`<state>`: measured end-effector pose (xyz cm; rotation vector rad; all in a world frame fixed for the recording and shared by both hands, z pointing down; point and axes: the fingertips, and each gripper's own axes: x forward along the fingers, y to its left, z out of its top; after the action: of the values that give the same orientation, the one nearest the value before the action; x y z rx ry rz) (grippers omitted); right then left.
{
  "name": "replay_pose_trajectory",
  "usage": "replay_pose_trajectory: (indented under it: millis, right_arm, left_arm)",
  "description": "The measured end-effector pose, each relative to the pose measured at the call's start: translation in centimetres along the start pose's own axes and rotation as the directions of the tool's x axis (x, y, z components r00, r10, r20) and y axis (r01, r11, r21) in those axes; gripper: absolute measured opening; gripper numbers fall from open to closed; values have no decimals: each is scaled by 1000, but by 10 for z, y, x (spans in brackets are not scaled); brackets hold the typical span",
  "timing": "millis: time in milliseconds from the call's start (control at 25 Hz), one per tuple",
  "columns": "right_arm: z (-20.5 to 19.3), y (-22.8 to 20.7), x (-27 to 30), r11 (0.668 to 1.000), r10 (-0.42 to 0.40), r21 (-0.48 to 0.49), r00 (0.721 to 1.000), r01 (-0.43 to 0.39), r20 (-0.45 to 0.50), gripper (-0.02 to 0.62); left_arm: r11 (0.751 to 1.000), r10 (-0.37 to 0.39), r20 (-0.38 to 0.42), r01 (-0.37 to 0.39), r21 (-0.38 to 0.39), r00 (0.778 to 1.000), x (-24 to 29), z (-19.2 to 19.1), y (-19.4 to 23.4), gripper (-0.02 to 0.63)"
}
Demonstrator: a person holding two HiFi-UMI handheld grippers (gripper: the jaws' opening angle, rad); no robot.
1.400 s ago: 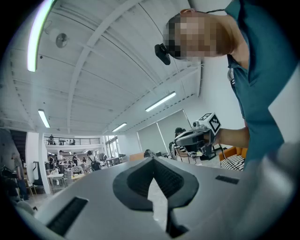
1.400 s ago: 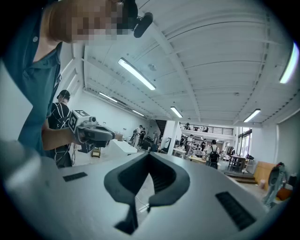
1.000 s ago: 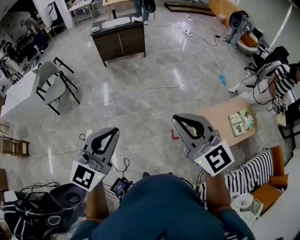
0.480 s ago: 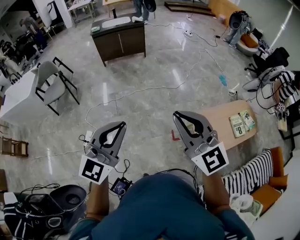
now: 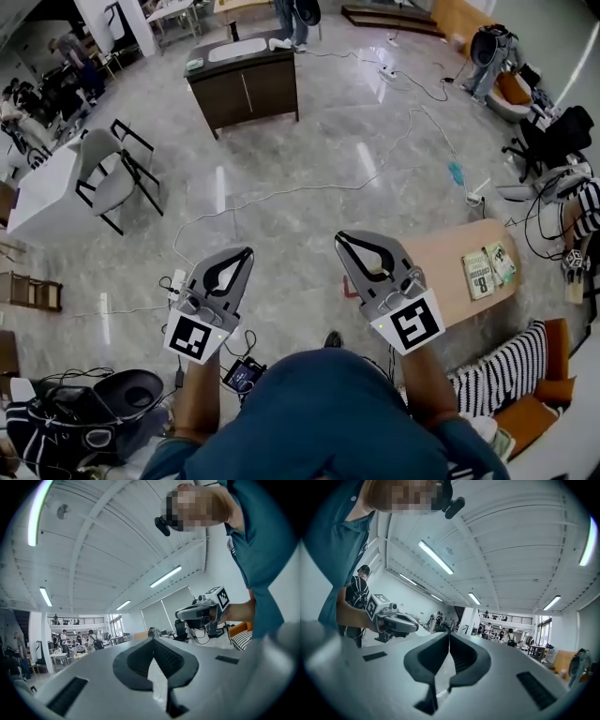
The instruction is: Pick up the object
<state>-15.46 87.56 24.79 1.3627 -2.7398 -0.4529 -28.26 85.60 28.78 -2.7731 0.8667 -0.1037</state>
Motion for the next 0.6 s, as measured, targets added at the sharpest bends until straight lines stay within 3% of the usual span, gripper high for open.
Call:
replay_pose_trajectory:
  millis: [280,600]
  right_arm:
    - [-22,-56,-6,998,64,-2,998,-64,5,15]
    - [-39,-101,-6,998,41,40,999,-42,19,15]
  left_arm:
    - [998,57,-14,-56,16,998,56,1,-2,3]
    - [999,34,-29,-33,28,999,105,0,0,3]
